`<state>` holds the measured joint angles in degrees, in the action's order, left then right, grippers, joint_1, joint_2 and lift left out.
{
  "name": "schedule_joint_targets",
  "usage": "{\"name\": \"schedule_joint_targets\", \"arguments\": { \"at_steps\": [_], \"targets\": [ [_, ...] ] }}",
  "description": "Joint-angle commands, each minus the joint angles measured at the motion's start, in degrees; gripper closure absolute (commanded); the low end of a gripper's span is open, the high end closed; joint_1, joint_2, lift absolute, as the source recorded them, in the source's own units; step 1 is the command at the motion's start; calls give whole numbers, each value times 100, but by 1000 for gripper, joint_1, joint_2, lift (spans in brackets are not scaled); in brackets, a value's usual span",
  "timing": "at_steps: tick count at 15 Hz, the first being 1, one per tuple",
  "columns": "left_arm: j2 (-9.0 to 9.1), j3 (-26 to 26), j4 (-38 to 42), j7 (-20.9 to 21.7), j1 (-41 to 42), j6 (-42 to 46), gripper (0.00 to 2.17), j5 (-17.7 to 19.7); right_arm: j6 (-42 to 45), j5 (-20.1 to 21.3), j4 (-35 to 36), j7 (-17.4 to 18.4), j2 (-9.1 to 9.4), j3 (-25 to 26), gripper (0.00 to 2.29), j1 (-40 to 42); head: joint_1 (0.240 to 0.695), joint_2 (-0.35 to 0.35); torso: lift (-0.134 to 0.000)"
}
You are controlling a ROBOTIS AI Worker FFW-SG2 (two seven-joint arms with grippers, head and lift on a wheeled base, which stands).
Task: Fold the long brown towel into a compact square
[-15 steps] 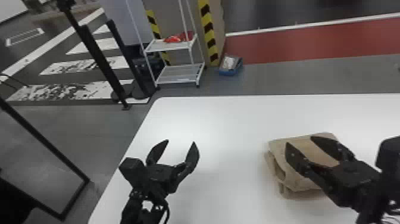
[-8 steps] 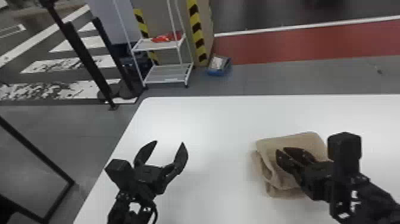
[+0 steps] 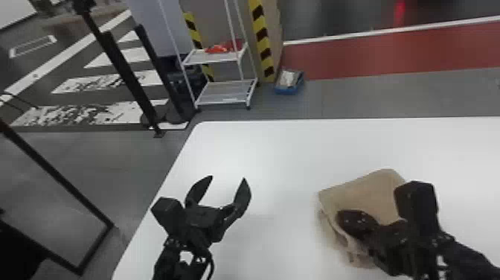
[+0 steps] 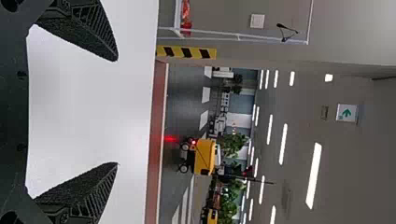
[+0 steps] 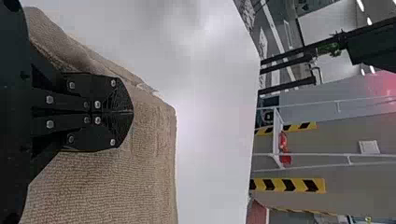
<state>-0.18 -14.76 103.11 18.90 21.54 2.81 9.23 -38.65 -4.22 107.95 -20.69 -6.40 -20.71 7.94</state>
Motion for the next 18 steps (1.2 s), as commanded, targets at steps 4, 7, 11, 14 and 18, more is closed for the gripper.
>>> {"name": "schedule_joint_targets", "arguments": {
  "at_steps": [4,7,11,14,18],
  "targets": [
    [32,9,-46,0,-36,-14,80,0,-350,132,1026,-655,-195,683,1919,841,695,350,-118],
    [32,17,-89,0,-62,-14,80,0,-51,-246,1404,-998,-248,1316,1919,1280,695,347,-118],
    [32,17,-107,0,-62,4,80,0,-438,-220,1694,-1244,-248,1834,1919,1561,695,294,-118],
    [32,53,-98,0,-62,4,80,-17,-473,71,1343,-1244,-239,1702,1919,1412,695,270,-118],
    [32,9,-72,0,-18,4,80,-17,-561,-123,1650,-1429,-248,2028,1919,1535,695,261,-118]
  ]
}}
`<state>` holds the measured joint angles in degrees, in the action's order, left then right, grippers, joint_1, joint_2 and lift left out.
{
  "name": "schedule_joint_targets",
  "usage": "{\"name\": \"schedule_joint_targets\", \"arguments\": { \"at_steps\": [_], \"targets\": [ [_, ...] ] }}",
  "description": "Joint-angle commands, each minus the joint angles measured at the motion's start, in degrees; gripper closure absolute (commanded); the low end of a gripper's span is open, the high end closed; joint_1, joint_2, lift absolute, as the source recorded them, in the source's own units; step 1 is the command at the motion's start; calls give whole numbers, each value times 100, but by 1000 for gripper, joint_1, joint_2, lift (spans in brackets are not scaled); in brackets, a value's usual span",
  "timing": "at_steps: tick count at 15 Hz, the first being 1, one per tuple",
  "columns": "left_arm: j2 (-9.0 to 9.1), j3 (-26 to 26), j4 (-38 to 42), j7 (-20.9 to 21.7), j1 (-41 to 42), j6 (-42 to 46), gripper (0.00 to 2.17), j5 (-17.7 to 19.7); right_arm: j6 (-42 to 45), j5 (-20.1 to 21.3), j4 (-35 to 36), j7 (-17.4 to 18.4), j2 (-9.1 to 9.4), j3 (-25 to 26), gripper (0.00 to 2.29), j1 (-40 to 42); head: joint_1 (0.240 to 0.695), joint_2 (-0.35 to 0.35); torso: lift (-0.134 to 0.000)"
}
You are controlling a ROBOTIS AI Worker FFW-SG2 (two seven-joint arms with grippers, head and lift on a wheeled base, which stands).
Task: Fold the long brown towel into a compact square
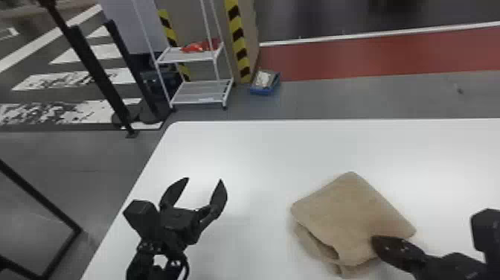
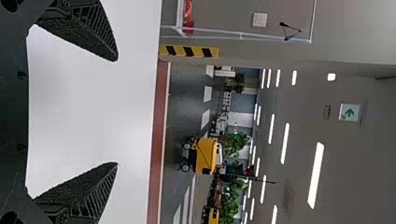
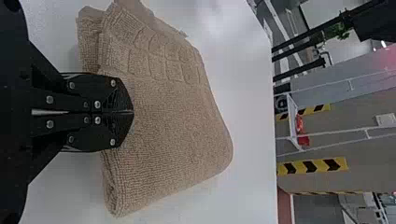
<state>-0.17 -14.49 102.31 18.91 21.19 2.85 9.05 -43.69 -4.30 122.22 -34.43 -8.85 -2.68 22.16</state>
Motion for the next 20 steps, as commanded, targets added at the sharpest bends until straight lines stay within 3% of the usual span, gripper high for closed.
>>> {"name": "schedule_joint_targets", "arguments": {
  "at_steps": [1,3,6,11,20],
  "targets": [
    [32,-28,-1,-2,16,0,80,9,-286,-247,452,-134,15,444,1919,219,695,263,-118],
    [32,-54,-1,-2,34,18,80,18,-637,-334,707,-240,33,804,1919,359,695,249,-118],
    [32,-28,-27,-2,25,36,80,18,-936,-238,549,-240,33,927,1919,236,695,217,-118],
    [32,-10,43,7,43,36,80,18,-1481,52,-111,-117,112,444,1919,-520,695,196,-118],
    [32,113,70,-2,-28,0,80,9,-1692,105,-1587,560,402,-101,1919,-2207,695,189,-118]
  ]
}}
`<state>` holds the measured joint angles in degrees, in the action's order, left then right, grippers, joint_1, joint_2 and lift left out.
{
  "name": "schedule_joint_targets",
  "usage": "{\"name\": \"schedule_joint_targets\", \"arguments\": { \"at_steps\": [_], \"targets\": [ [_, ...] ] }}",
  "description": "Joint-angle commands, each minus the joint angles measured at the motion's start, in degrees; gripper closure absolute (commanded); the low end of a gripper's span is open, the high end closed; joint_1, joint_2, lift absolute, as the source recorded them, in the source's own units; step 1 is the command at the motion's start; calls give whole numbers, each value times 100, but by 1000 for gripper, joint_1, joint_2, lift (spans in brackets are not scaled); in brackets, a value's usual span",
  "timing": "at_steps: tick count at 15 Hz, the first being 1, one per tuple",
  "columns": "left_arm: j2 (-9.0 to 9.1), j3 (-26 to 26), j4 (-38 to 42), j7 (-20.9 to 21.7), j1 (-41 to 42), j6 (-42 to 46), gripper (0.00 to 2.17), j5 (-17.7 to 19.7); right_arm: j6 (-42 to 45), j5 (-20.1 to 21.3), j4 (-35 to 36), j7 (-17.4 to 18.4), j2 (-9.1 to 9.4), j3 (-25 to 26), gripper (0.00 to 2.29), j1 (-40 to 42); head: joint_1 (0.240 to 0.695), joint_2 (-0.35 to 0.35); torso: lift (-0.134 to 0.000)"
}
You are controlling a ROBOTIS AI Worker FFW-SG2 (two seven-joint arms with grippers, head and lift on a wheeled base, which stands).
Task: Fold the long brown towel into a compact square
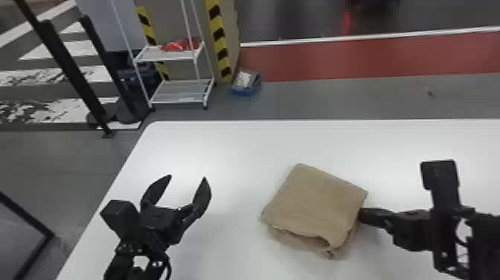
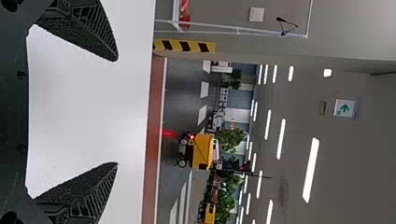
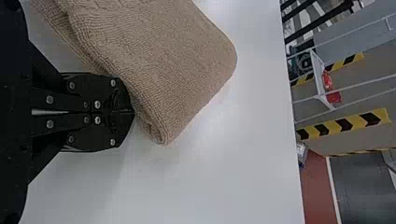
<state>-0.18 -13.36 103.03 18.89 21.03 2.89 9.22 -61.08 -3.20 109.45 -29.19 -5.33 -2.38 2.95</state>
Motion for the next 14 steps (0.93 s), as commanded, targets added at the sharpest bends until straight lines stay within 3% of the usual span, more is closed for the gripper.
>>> {"name": "schedule_joint_targets", "arguments": {
  "at_steps": [1,8,10,12,13,14],
  "targets": [
    [32,9,-11,1,-38,-39,80,-7,136,-5,-513,124,85,-227,1919,-454,695,192,-118],
    [32,79,-143,9,-222,-145,80,-43,891,12,-1409,546,340,-588,1919,-1042,695,214,-118],
    [32,79,-151,9,-231,-145,80,-34,944,74,-1321,581,340,-614,1919,-955,695,222,-118],
    [32,62,-143,9,-222,-145,80,-25,997,100,-706,739,322,-236,1902,-577,695,225,-118],
    [32,53,-143,9,-222,-145,80,-25,1173,100,-196,959,305,-113,1700,-278,695,214,-118],
    [32,62,-143,9,-222,-145,80,-16,1612,92,208,1144,279,-43,1278,65,695,201,-118]
  ]
}}
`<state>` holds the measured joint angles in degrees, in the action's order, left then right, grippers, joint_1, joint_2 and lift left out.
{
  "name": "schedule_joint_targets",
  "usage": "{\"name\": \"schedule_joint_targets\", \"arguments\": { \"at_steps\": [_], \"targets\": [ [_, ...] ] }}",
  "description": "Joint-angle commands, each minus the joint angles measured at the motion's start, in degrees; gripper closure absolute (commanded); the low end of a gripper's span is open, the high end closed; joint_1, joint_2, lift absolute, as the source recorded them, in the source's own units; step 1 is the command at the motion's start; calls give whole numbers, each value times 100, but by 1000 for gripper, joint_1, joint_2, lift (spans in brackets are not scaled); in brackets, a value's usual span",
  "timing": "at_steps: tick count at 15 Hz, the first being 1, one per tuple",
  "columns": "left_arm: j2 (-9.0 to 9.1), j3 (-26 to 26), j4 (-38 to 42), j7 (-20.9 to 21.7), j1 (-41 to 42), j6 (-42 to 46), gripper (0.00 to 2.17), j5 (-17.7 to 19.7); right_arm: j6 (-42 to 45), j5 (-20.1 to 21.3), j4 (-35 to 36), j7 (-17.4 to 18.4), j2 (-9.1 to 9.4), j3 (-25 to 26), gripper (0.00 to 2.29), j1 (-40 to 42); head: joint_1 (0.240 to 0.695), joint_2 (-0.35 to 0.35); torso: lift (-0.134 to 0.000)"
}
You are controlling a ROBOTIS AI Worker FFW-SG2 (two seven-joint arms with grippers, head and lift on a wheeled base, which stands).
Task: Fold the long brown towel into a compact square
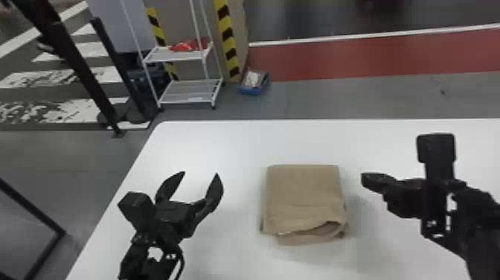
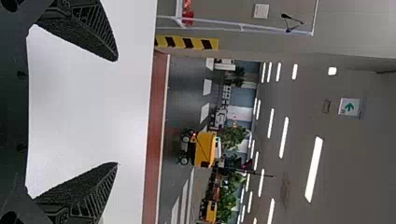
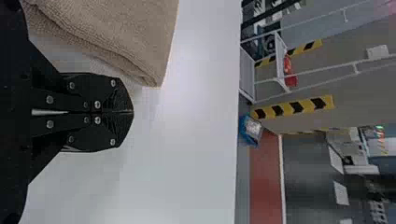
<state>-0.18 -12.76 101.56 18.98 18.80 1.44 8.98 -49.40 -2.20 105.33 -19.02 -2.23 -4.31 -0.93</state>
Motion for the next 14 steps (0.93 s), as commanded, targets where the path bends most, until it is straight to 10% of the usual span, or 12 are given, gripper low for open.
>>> {"name": "schedule_joint_targets", "arguments": {
  "at_steps": [1,3,10,14],
  "targets": [
    [32,28,13,9,-8,0,80,-1,1006,-17,998,329,-41,176,522,884,695,185,-118],
    [32,90,22,18,1,0,80,-1,1586,18,1446,716,-85,176,2,1526,695,150,-118],
    [32,248,154,-9,256,106,80,-10,5014,9,1481,1542,-120,97,49,3327,695,104,-118],
    [32,230,400,-132,607,510,80,-1,5242,-96,1218,1718,-164,115,53,3433,695,100,-118]
  ]
}}
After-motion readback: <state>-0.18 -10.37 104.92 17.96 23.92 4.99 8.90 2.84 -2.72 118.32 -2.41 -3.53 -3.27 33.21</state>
